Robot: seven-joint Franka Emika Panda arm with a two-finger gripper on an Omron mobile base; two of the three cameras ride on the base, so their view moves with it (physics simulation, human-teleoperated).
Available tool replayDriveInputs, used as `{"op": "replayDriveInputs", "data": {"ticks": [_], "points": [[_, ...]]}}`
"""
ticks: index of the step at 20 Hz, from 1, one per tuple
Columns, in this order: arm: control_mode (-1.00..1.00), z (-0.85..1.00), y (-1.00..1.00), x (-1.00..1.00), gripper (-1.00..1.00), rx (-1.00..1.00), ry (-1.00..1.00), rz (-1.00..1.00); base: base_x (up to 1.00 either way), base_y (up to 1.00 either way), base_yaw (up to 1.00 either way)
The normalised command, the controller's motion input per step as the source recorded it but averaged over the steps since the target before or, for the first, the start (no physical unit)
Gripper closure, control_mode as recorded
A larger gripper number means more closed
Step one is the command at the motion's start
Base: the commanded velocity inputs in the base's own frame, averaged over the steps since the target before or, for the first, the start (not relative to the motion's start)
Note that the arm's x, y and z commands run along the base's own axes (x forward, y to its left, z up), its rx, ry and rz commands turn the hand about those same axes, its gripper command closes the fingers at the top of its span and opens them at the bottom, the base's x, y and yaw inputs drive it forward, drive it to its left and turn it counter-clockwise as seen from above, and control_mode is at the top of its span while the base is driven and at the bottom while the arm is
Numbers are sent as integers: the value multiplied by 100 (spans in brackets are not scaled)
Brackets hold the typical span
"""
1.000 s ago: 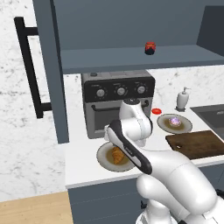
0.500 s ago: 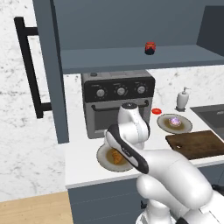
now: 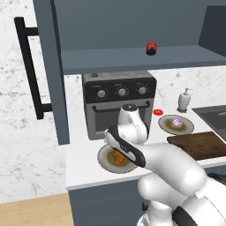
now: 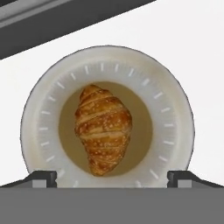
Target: From the different types of pastries on the counter, select a croissant and place it on the cutting board. Then retrieve a jar of jam from the cabinet and place it alongside the croissant on the cutting board.
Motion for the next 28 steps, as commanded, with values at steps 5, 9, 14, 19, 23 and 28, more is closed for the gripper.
{"op": "replayDriveInputs", "data": {"ticks": [5,9,14,19,23,28], "points": [[-100,-19,1,36,-100,0,-9,0,0,0,0],[-100,-8,4,-1,-100,0,0,0,0,0,0],[-100,-42,5,6,-100,0,0,0,0,0,0],[-100,-34,0,12,-100,0,1,2,0,0,0],[-100,0,0,0,-100,0,0,1,0,0,0],[-100,-3,0,0,-100,0,0,1,0,0,0]]}}
